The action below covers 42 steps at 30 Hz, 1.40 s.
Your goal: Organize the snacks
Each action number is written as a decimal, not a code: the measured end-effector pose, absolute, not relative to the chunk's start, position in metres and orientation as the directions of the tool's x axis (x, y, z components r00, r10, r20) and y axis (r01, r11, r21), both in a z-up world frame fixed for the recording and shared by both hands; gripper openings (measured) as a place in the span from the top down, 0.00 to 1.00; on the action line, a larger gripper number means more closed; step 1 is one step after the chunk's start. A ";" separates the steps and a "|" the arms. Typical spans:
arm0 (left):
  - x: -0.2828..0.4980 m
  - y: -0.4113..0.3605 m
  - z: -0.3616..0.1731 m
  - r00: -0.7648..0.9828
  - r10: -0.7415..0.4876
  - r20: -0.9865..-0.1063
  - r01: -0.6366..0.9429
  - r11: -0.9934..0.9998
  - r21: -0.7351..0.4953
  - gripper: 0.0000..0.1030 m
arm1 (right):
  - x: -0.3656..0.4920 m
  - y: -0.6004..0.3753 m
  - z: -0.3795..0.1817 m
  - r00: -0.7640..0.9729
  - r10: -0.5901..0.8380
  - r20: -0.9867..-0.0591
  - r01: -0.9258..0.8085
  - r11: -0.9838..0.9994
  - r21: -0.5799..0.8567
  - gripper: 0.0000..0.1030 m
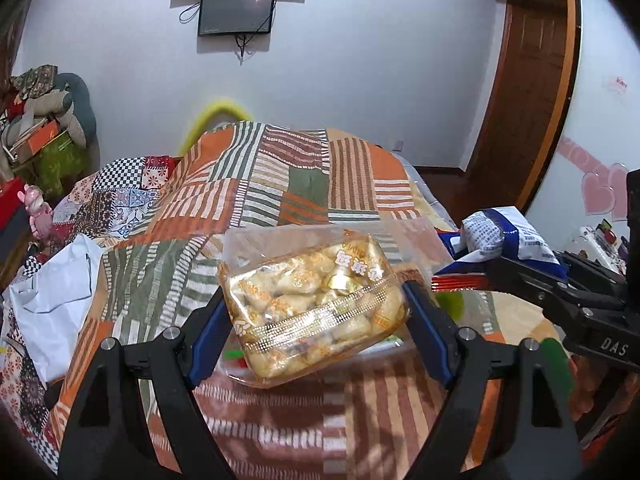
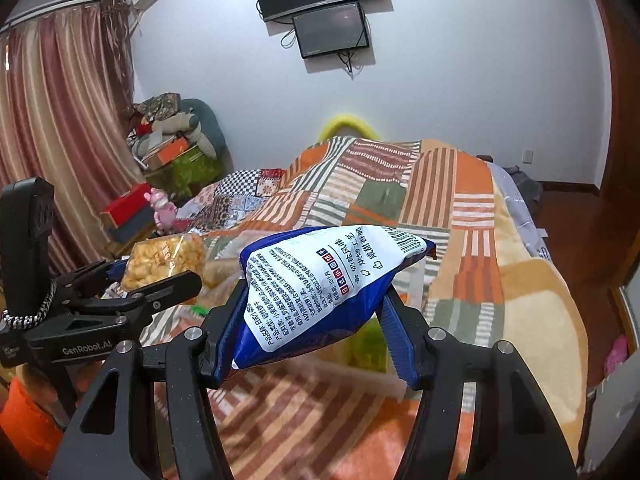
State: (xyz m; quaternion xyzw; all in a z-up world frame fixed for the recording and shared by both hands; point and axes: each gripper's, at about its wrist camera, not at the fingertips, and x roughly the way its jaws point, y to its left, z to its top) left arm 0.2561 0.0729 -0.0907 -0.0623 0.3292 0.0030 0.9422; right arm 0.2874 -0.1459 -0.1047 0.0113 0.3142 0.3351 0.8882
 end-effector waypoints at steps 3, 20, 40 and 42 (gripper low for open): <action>0.274 0.083 -0.097 0.773 -0.029 -0.634 -0.065 0.990 -0.125 0.21 | 0.296 -0.140 -0.110 0.578 0.600 -0.553 -0.583 0.778 0.235 0.44; 0.337 0.106 -0.133 0.713 -0.029 -0.701 -0.106 0.983 -0.149 0.21 | 0.344 -0.108 -0.141 0.552 0.526 -0.647 -0.534 0.819 0.209 0.42; 0.264 0.082 -0.077 0.806 -0.033 -0.591 -0.053 0.990 -0.128 0.20 | 0.295 -0.157 -0.095 0.615 0.516 -0.597 -0.530 0.830 0.172 0.31; 0.247 0.075 -0.062 0.831 -0.019 -0.556 -0.046 0.994 -0.103 0.20 | 0.280 -0.164 -0.078 0.631 0.537 -0.561 -0.544 0.821 0.174 0.31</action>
